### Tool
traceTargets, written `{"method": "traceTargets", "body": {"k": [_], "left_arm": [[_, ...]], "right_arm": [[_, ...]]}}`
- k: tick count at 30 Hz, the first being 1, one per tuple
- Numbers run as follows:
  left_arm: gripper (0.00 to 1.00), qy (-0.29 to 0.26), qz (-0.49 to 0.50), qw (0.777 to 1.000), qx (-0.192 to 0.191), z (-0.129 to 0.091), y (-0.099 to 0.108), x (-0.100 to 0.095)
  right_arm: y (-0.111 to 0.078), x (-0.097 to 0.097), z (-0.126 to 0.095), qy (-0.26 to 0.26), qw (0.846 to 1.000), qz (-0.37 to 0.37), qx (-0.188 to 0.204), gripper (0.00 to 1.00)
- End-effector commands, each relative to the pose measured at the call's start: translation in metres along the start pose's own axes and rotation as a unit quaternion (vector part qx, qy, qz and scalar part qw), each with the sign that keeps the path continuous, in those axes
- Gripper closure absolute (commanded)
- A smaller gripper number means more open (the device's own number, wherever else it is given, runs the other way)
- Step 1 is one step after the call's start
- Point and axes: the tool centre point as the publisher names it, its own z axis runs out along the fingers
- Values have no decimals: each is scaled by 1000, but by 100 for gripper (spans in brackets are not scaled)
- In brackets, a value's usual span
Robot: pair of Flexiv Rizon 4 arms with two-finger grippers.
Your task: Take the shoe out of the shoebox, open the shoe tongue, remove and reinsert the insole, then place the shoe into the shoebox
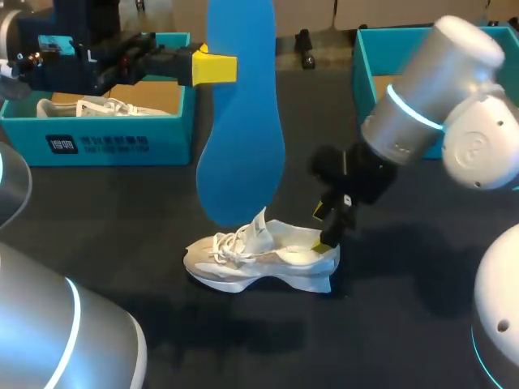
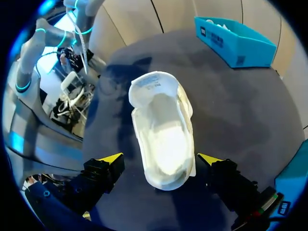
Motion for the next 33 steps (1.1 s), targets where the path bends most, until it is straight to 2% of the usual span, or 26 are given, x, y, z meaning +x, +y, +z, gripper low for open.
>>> {"method": "traceTargets", "body": {"k": [1,9,16,33], "left_arm": [[100,0,0,1000,-2,1,-1,-1],[100,0,0,1000,-2,1,-1,-1],[100,0,0,1000,-2,1,-1,-1],[100,0,0,1000,-2,1,-1,-1]], "right_arm": [[7,7,3,-14,993,3,114,0],[7,11,3,-43,991,5,130,0],[15,13,-2,-58,985,27,161,0],[15,13,-2,-58,985,27,161,0]]}}
